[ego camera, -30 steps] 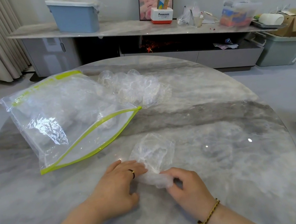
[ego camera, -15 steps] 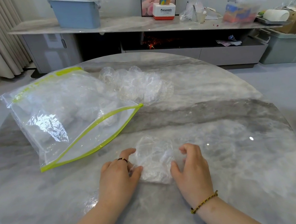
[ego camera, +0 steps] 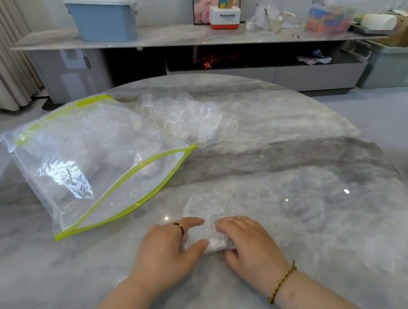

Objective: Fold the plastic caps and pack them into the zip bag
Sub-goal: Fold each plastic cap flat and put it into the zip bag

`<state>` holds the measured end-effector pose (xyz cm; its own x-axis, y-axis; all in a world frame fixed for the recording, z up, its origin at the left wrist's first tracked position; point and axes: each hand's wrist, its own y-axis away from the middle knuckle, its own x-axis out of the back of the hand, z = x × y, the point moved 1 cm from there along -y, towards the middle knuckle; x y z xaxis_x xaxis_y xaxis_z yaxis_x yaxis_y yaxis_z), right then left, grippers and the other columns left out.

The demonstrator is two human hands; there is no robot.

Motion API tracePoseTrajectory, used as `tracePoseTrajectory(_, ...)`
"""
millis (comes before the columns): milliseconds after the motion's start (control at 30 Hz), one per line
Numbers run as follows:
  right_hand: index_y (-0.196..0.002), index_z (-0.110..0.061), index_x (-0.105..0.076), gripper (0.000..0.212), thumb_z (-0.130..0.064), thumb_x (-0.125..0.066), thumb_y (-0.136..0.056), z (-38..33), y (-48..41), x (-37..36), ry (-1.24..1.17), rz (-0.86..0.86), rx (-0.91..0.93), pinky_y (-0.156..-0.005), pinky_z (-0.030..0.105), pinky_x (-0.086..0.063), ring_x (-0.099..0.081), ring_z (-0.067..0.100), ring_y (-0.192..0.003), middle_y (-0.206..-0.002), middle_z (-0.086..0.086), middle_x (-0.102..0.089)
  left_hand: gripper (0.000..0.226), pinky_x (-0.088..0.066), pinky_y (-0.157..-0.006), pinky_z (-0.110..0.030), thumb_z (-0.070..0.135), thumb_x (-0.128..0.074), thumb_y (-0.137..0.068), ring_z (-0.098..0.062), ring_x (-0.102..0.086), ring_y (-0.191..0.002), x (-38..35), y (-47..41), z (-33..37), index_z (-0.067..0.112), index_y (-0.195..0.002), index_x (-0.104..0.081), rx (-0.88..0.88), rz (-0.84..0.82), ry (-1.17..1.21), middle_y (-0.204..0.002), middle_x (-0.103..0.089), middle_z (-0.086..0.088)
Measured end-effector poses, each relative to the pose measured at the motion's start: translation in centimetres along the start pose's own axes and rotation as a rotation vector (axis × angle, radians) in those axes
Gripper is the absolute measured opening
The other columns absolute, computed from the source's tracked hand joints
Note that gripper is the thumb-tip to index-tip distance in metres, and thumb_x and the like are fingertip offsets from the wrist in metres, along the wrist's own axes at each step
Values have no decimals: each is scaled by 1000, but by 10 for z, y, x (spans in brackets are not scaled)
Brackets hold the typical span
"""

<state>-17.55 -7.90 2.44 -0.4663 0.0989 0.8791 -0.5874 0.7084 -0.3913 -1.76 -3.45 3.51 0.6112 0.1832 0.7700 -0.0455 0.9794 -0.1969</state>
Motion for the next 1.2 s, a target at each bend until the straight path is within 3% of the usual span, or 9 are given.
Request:
tracePoseTrajectory(200, -86, -14, -66, 49, -39, -32, -62, 5, -2, 10, -343, -59, -284, -61, 6, -33, -53, 11, -70, -65, -11, -57, 61, -31, -76, -16, 69, -39, -55, -2, -44, -88, 0, 2, -1, 29, -87, -71, -242, 37, -345, -91, -66, 13)
tracePoseTrajectory(333, -83, -23, -60, 6, -19, -57, -81, 8, -5, 14, -608, -88, -510, -56, 10, -39, -50, 4, -61, -66, -9, -54, 53, -25, -62, -18, 72, -34, -58, -11, -43, -69, 0, -4, 1, 22, -58, -52, 170, 8, -54, -62, -49, 12)
tracePoseTrajectory(400, -78, -31, -53, 21, -11, -59, -83, 9, -4, 12, -690, -61, -575, -58, 14, -42, -54, 9, -64, -72, 3, -60, 57, -25, -52, -21, 59, -55, -78, -15, -35, -55, -4, -2, -1, 16, -48, -32, 312, 42, 109, -50, -34, 4)
tracePoseTrajectory(567, -91, -27, -52, 13, -19, -60, -87, 9, -2, 12, -575, -76, -624, -56, 10, -40, -48, 3, -57, -63, -10, -48, 19, -34, -65, -19, 31, -65, -83, -17, -56, -69, -1, -2, 5, 17, -91, -54, 369, 126, 95, -61, -50, 9)
tracePoseTrajectory(700, -108, -21, -58, 22, -33, -54, -90, 5, -1, 15, -307, -119, -571, -63, 13, -38, -54, 9, -75, -68, -15, -47, 62, -34, -90, -24, 30, -60, -79, -12, -51, -108, -3, 1, 7, 30, -136, -36, 195, 110, -120, -113, -52, 12)
tracePoseTrajectory(800, -122, -24, -49, 32, -38, -47, -93, 0, -3, 19, -174, -117, -546, -81, 18, -36, -57, 10, -95, -92, -14, -54, 52, -47, -69, -23, 39, -41, -60, -10, -45, -93, -9, 4, 8, 34, -108, -59, -21, 53, -276, -102, -66, 5)
tracePoseTrajectory(933, -139, -25, -28, 50, -41, -41, -94, 4, -5, 22, 29, -151, -573, -99, 24, -26, -41, 9, -121, -133, -11, -42, 44, -26, -70, -14, 41, -39, -63, -7, -43, -90, -9, 4, 11, 32, -89, -73, 9, -80, -252, -90, -67, 16)
tracePoseTrajectory(1067, -132, -24, -40, 38, -32, -43, -95, 16, -8, 26, -9, -183, -639, -98, 25, -26, -50, 9, -109, -102, -14, -57, 45, -24, -89, -16, 38, -45, -90, -4, -43, -120, -11, -1, 10, 33, -135, -40, 83, -26, -236, -126, -51, 16)
tracePoseTrajectory(1200, -123, -11, -47, 34, -26, -51, -93, 20, -11, 28, -439, -29, -809, -73, 12, -37, -49, 4, -79, -76, -16, -46, 18, -28, -73, -15, 36, -52, -90, -10, -56, -100, -7, -2, 7, 35, -108, -53, 255, -51, -172, -81, -56, 16)
